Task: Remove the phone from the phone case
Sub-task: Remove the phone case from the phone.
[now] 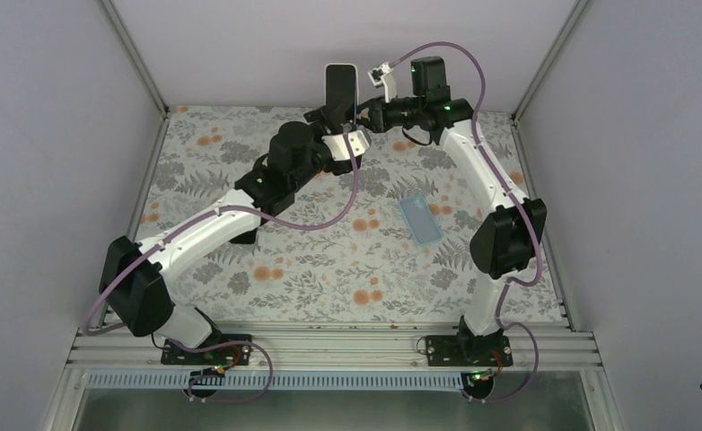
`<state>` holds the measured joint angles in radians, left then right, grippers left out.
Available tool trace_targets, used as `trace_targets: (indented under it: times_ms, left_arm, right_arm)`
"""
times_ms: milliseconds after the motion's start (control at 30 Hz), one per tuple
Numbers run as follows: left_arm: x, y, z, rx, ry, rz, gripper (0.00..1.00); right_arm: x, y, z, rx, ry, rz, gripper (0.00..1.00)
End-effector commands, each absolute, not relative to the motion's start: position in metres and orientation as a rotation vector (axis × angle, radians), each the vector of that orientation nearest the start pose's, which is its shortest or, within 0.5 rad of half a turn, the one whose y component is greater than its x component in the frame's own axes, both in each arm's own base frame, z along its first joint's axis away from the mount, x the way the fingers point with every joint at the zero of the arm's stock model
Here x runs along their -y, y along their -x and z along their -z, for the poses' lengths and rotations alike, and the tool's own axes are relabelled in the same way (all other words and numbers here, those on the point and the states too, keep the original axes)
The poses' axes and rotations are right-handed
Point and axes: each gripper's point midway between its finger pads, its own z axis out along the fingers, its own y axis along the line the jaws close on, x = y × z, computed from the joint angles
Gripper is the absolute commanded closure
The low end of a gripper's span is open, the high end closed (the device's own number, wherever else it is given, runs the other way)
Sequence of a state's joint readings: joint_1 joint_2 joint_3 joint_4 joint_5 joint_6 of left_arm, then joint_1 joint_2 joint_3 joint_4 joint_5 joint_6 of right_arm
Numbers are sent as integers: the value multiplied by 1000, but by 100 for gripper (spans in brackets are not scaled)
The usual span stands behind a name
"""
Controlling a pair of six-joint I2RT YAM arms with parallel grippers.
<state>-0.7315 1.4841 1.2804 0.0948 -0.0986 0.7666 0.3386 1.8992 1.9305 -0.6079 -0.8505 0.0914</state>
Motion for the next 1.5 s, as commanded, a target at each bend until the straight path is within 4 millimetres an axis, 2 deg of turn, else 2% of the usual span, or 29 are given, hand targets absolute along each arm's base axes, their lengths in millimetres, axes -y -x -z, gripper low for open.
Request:
trace_targets:
  times_ms: [0, 333, 567, 800, 900, 967, 1100, 1233, 1333, 1467]
  left_arm:
    - [315, -382, -359, -1280, -1031, -115, 0]
    - [308, -396, -356, -1304, -956, -186, 1]
    - [301, -401, -355, -1302, -923, -239, 10]
    - [288, -408, -357, -1273, -844, -375, 26]
    - [285, -402, -359, -1220, -798, -470, 38]
    - [280, -399, -364, -1190, -740, -539, 48]
    - [257, -393, -392, -1108, -532, -659, 66]
    - [244, -386, -411, -1041, -412, -729, 68]
    - [245, -387, -411, -1031, -400, -756, 69]
    - [252, -387, -410, -1026, -400, -759, 92]
  right_arm:
    - [-287, -424, -370, -1874, 773, -1168, 97]
    - [-286, -415, -372, -1858, 790, -1178, 97]
    - [-285, -411, -373, -1854, 791, -1183, 97]
    - [-286, -405, -380, -1844, 793, -1228, 97]
    - [-287, -401, -386, -1829, 800, -1252, 97]
    - [-288, -398, -388, -1822, 806, -1268, 97]
    - [-289, -392, -388, -1819, 819, -1293, 97]
    - [-289, -385, -383, -1818, 841, -1329, 97]
    - [-292, -377, -381, -1810, 873, -1366, 97]
    - [-294, -377, -376, -1821, 880, -1359, 97]
